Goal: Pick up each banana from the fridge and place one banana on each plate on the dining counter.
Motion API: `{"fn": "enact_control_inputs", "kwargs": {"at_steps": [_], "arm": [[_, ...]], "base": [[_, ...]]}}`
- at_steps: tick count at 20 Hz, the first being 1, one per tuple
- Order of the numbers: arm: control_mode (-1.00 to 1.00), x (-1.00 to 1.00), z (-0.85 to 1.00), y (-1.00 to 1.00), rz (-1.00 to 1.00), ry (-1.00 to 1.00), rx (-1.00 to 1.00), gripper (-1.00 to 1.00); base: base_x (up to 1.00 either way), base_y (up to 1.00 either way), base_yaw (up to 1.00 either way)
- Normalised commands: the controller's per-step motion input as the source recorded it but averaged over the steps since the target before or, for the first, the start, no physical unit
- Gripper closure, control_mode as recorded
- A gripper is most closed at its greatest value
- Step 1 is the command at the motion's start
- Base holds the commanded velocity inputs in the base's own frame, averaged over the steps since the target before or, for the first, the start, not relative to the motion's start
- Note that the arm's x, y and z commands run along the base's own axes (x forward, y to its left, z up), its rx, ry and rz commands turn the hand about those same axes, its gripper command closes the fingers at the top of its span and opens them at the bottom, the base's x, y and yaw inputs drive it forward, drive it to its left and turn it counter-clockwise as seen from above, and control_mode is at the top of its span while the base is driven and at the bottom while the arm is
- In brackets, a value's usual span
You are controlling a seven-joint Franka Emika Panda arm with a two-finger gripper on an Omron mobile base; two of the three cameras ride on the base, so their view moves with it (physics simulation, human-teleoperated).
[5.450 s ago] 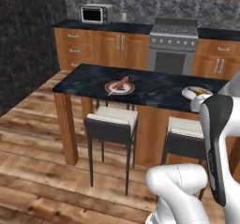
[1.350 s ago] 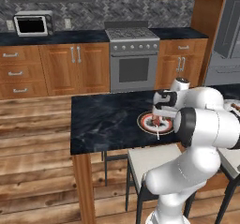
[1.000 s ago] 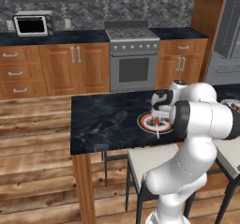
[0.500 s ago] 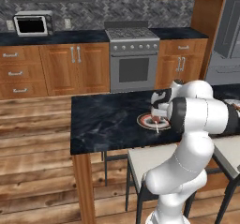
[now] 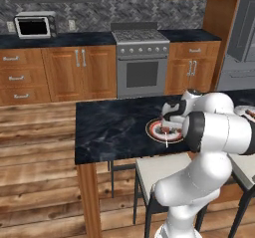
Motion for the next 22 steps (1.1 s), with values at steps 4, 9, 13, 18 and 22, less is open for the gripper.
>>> {"fn": "enact_control_inputs", "kwargs": {"at_steps": [4,9,13,18,22], "arm": [[-1.0,0.0,-0.07,0.28,0.0,0.0,0.0,-1.0],[-1.0,-0.05,-0.01,0.0,0.0,-0.02,0.04,-1.0],[-1.0,-0.29,0.06,0.0,0.0,-0.13,0.04,-1.0],[-1.0,-0.6,0.78,-0.05,-0.07,-0.22,0.0,-1.0],[-1.0,-0.65,1.0,-0.05,-0.02,-0.22,0.0,-1.0]], "base": [[0.0,0.0,0.0],[0.0,0.0,0.0],[0.0,0.0,0.0],[0.0,0.0,0.0],[0.0,0.0,0.0]]}}
